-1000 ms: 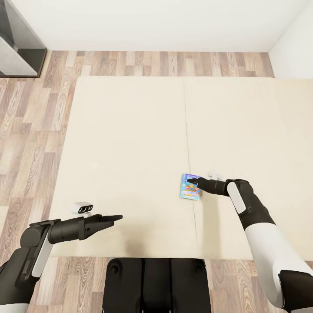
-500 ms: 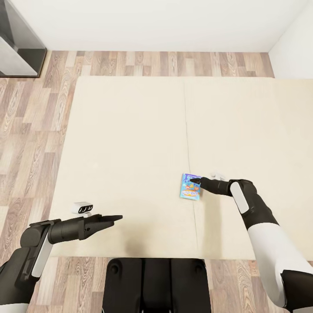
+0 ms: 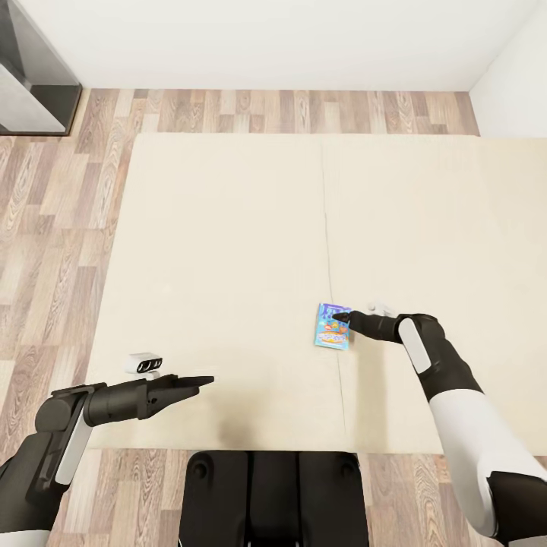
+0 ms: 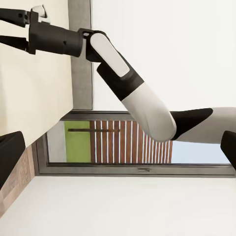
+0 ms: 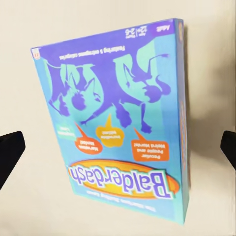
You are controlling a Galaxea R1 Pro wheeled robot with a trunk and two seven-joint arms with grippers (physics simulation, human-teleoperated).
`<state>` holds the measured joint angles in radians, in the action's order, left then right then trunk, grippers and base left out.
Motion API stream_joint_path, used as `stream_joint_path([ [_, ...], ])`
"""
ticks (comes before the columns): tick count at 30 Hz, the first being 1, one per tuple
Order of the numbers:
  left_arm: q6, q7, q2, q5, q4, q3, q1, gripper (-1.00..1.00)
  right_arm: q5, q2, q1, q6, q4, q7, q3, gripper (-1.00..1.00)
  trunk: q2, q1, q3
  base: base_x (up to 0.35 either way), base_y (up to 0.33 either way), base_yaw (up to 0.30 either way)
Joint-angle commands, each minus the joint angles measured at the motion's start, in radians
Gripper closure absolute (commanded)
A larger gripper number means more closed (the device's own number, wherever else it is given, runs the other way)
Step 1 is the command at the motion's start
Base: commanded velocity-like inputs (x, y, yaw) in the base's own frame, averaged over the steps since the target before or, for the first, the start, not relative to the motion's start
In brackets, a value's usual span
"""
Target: Put all the toys in the child's room - the three board games (two on the bed and one on the table), the two jigsaw puzzles on the table, and the tennis ball on the table - inside the toy box on the table in the child's room.
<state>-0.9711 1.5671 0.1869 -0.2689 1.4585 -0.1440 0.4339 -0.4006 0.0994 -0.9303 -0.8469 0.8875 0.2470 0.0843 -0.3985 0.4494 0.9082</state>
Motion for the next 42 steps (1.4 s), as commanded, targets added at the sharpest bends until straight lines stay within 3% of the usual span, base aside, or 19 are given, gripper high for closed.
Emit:
stream_joint_path([
  [1,-0.011,0.004,0.0,0.0,0.0,0.001,0.0,-1.0,0.007,-0.002,-0.001,-0.001,0.0,-0.005,0.002,-1.0,-0.002,0.001,0.001,0.0,0.0,0.0],
  [14,-0.011,0.004,0.0,0.0,0.0,0.001,0.0,-1.0,0.008,-0.007,-0.001,0.056,-0.005,-0.072,-0.019,-1.0,-0.002,0.001,0.001,0.0,0.0,0.0],
  [16,-0.011,0.004,0.0,0.0,0.0,0.001,0.0,-1.0,0.008,-0.013,-0.001,0.061,-0.006,-0.086,-0.035,-1.0,-0.002,0.001,0.001,0.0,0.0,0.0],
  [19,-0.011,0.004,0.0,0.0,0.0,0.001,0.0,-1.0,0.007,-0.045,-0.002,0.084,-0.01,-0.12,-0.068,-1.0,-0.002,0.001,0.001,0.0,0.0,0.0],
  [24,-0.011,0.004,0.0,0.0,0.0,0.001,0.0,-1.0,0.006,-0.065,-0.002,0.092,-0.011,-0.139,-0.08,-1.0,-0.002,0.001,0.001,0.0,0.0,0.0],
  [42,-0.011,0.004,0.0,0.0,0.0,0.0,0.0,-1.0,0.006,-0.069,-0.002,0.092,-0.011,-0.143,-0.083,-1.0,-0.002,0.001,0.001,0.0,0.025,0.0],
])
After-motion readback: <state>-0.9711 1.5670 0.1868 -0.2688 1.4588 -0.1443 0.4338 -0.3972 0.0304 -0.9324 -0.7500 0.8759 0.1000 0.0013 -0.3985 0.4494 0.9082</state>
